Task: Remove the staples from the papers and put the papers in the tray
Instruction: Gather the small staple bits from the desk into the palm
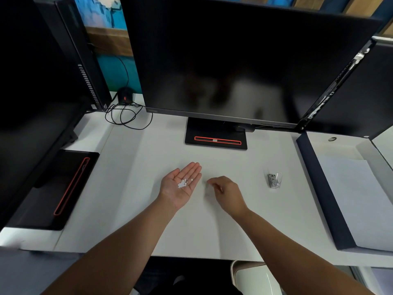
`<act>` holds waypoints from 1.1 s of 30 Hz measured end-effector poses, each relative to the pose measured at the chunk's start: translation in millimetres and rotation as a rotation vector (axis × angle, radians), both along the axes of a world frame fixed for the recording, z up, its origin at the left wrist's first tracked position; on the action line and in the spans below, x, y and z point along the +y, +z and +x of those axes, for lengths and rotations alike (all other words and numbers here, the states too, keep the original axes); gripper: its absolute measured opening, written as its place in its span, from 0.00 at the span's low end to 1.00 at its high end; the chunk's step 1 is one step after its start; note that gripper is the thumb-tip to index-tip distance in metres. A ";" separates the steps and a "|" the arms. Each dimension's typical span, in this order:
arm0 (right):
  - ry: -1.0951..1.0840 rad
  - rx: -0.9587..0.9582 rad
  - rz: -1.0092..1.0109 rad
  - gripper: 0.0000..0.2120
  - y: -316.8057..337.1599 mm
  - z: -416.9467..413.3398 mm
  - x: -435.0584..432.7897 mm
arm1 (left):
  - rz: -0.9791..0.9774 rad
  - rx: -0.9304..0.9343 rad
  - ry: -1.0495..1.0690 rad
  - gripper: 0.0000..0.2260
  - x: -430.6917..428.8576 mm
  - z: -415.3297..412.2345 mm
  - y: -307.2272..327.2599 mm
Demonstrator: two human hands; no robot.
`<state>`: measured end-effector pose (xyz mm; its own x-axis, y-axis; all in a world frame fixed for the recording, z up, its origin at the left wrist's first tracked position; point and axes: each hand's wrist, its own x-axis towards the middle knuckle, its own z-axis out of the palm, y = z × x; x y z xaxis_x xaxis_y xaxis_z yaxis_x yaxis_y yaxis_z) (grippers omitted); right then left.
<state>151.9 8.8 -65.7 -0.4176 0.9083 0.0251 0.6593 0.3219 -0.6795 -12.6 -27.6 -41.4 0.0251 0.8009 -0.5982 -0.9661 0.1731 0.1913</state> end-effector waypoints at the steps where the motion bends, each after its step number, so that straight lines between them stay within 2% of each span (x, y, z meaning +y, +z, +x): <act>1: 0.031 -0.016 0.013 0.17 -3.2 1.1 -1.5 | 0.001 0.000 -0.001 0.20 0.2 -0.1 0.7; 5: 0.166 -0.092 0.093 0.23 -14.7 2.9 -7.9 | 0.004 -0.003 -0.004 0.20 0.1 -1.2 1.9; 9: 0.251 -0.124 0.155 0.23 -20.2 13.6 -9.1 | 0.006 -0.007 -0.010 0.19 -0.4 -1.7 3.1; 12: 0.152 -0.058 0.096 0.22 -16.4 18.5 -5.2 | 0.009 -0.006 -0.005 0.20 -0.3 -3.1 3.4; 17: 0.054 -0.063 0.024 0.06 -13.7 14.9 -11.7 | -0.001 -0.006 -0.004 0.20 -1.4 -2.4 2.9; 29: -0.050 -0.205 0.106 0.08 -20.7 -6.6 -23.1 | -0.009 -0.002 -0.015 0.20 -0.4 4.2 1.8; 33: 0.036 -0.324 0.258 0.11 -21.1 -6.9 -25.5 | -0.006 -0.007 -0.013 0.20 -1.7 3.5 2.7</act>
